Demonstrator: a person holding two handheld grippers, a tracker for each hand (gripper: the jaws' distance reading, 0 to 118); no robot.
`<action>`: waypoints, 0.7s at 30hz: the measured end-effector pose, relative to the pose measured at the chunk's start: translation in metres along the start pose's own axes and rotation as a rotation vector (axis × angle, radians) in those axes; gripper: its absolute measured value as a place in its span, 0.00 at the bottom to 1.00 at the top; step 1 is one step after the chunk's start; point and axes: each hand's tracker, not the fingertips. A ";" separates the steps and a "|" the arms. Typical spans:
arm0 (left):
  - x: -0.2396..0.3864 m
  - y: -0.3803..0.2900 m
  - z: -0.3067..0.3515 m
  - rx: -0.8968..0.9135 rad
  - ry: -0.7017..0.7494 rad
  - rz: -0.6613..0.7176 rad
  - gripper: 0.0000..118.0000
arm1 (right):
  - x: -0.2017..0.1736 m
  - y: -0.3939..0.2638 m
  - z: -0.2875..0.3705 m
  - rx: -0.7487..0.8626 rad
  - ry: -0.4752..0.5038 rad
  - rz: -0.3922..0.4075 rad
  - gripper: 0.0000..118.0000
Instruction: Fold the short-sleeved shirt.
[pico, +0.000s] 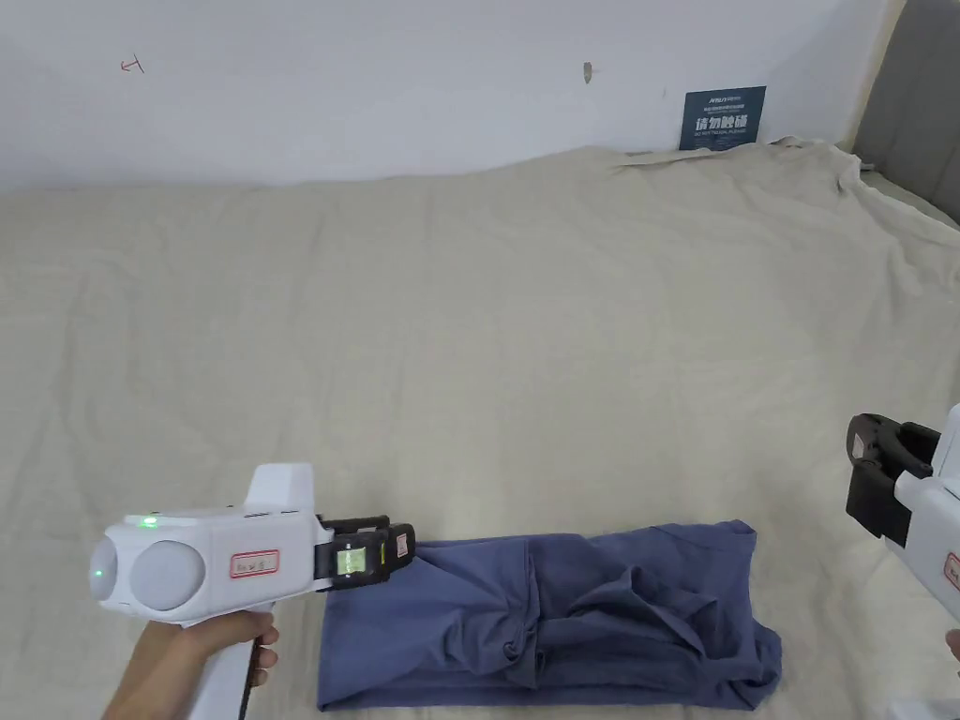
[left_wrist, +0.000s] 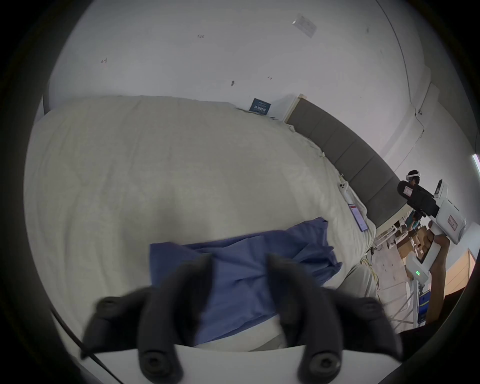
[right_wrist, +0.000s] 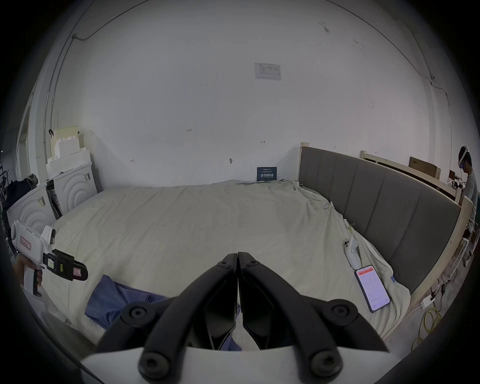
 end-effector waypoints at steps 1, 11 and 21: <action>-0.008 -0.002 -0.001 -0.010 0.011 0.006 0.74 | -0.001 0.000 -0.001 -0.001 0.002 0.002 0.00; -0.088 -0.038 -0.037 -0.082 -0.088 0.222 0.80 | -0.011 -0.003 -0.005 -0.028 0.002 0.021 0.00; -0.103 -0.056 -0.061 -0.107 -0.114 0.255 0.67 | -0.010 -0.005 -0.006 -0.046 -0.012 0.029 0.00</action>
